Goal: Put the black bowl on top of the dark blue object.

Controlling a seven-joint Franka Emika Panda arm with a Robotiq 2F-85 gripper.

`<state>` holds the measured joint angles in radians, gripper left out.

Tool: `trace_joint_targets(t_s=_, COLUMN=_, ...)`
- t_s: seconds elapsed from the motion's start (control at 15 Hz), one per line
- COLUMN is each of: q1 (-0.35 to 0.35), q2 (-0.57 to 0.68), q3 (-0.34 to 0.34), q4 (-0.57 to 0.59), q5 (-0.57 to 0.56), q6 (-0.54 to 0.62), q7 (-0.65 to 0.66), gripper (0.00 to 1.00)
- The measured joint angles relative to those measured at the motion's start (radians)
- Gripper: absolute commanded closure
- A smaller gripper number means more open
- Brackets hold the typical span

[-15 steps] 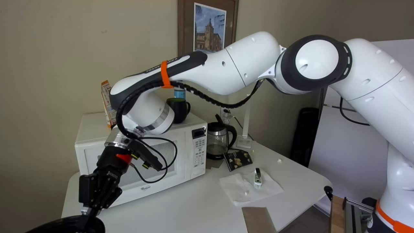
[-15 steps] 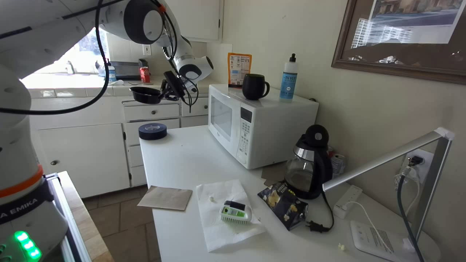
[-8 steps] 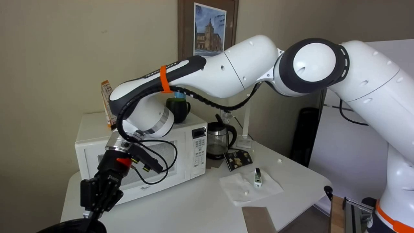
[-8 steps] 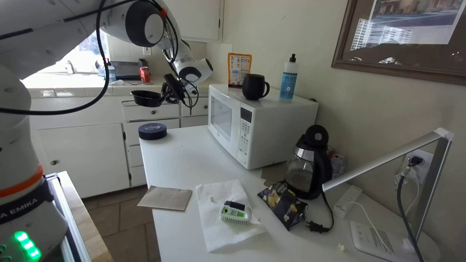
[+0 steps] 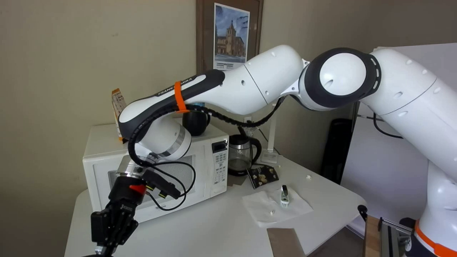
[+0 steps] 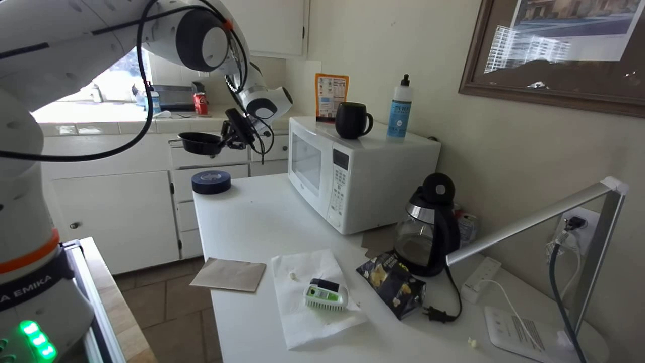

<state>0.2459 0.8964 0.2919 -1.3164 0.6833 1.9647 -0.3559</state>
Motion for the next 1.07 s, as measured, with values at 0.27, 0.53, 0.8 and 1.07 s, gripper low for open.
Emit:
trace_joint_targets(t_s=0.27, q1=0.004, q2=0.056, q3=0.015, q4=0.007, q5=-0.034, q6=0.039, q7=-0.019, gripper=0.98)
trace_joint_targets(t_s=0.53, q1=0.004, q2=0.094, q3=0.029, q4=0.010, q5=-0.061, q6=0.113, q7=-0.033, gripper=0.98)
trace_joint_targets(t_s=0.8, q1=0.005, q2=0.129, q3=0.037, q4=0.026, q5=-0.100, q6=0.137, q7=-0.032, gripper=0.98)
trace_joint_targets(t_s=1.07, q1=0.004, q2=0.156, q3=0.047, q4=0.049, q5=-0.132, q6=0.162, q7=-0.031, gripper=0.98)
